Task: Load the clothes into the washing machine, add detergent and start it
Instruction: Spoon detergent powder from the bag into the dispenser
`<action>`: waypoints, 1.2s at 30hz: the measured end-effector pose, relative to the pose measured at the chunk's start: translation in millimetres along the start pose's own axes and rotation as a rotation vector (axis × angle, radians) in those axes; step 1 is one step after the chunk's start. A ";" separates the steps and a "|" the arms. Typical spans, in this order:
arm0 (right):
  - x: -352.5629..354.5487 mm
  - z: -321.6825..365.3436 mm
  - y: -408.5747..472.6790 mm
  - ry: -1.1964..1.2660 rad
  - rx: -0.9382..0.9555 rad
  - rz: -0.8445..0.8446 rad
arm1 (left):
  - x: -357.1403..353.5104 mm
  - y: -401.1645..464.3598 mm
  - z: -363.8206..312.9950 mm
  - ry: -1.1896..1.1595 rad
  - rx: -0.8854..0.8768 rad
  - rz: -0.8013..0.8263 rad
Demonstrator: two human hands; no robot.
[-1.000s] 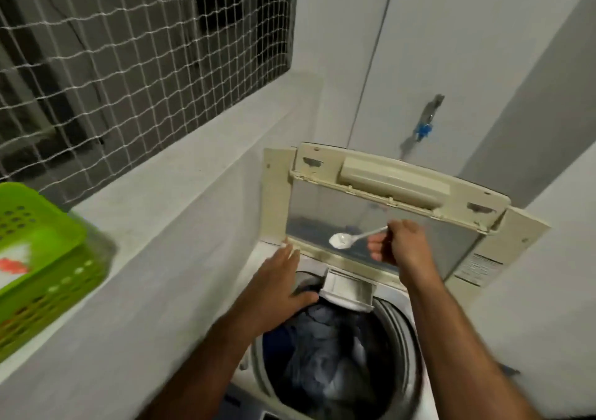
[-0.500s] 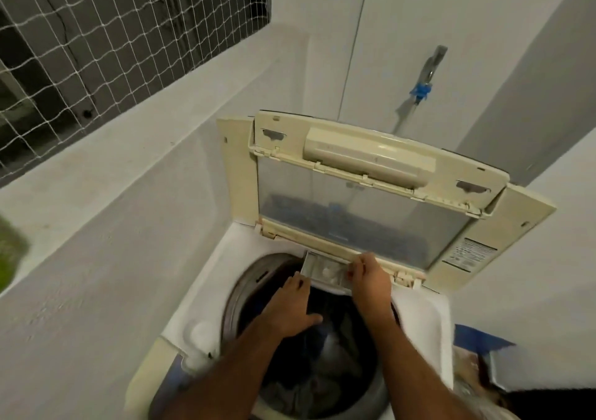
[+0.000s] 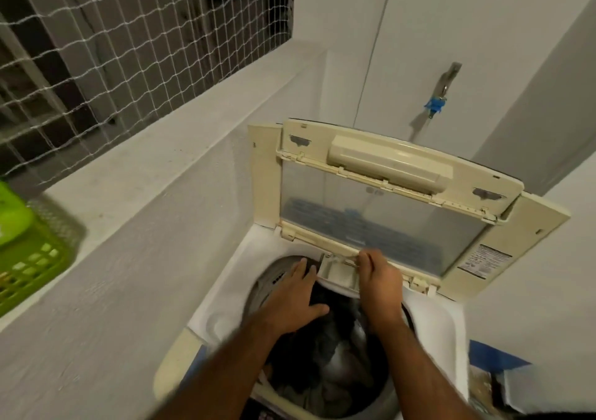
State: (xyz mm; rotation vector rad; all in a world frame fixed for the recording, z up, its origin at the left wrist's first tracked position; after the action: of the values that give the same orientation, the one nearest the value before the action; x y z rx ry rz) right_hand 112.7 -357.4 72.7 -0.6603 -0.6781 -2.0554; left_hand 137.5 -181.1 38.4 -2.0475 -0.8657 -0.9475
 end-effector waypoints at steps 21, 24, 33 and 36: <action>-80.4 419.7 -68.6 1.072 0.109 0.546 | 286.7 -341.3 123.2 0.121 -0.022 -0.815; -104.2 464.1 -92.9 0.891 0.230 0.723 | 291.5 -364.0 162.1 0.113 0.088 -0.810; -166.1 525.5 -137.2 0.185 0.640 0.835 | 279.9 -391.0 211.1 -0.007 0.225 -0.726; -179.2 529.7 -141.9 0.071 0.685 0.845 | 280.3 -390.9 212.4 -0.038 0.215 -0.742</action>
State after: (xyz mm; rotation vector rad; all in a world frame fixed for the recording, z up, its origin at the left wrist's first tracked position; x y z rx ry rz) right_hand 190.2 167.1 300.0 -0.3622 -0.8165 -0.9741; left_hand 43.3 271.1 289.6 -1.5667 -1.7275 -1.1258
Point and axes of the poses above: each hand's wrist, its own y-axis towards the middle knuckle, its own x-axis out of the back of the hand, z = x × y, the point moved 8 cm from there along y, towards the middle knuckle, and after that the axes turned 2 degrees about -y, right-handed, at the moved point
